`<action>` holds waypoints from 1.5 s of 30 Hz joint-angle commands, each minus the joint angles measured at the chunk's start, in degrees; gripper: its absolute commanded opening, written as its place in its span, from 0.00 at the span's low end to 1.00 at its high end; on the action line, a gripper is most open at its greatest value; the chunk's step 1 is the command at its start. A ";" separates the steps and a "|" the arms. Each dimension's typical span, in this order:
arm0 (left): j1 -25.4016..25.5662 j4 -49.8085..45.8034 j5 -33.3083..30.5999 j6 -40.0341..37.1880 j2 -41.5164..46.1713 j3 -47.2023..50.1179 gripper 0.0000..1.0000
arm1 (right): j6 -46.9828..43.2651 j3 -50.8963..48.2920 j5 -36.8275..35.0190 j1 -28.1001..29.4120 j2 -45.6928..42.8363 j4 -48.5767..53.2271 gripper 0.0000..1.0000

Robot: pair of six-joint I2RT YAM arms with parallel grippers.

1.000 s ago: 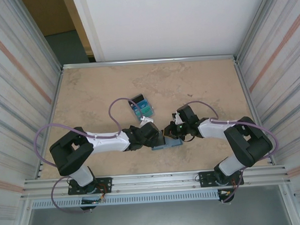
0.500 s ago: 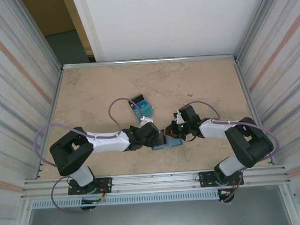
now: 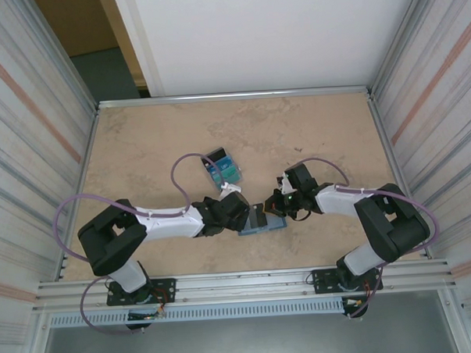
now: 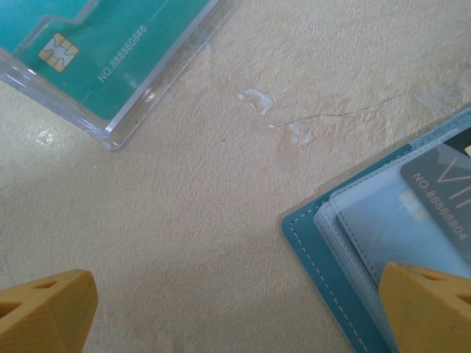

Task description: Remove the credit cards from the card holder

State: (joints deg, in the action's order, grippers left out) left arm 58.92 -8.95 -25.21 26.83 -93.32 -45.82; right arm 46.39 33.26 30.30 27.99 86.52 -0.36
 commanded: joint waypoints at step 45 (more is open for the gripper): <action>1.65 -3.25 1.88 -6.02 -5.55 -5.68 0.99 | -1.82 -0.03 -4.17 -1.01 -5.74 5.94 0.00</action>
State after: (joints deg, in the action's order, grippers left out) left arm 60.14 -10.44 -23.55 20.38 -97.36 -51.53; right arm 45.80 33.26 27.79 27.59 81.87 3.57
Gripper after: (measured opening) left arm 0.986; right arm 0.055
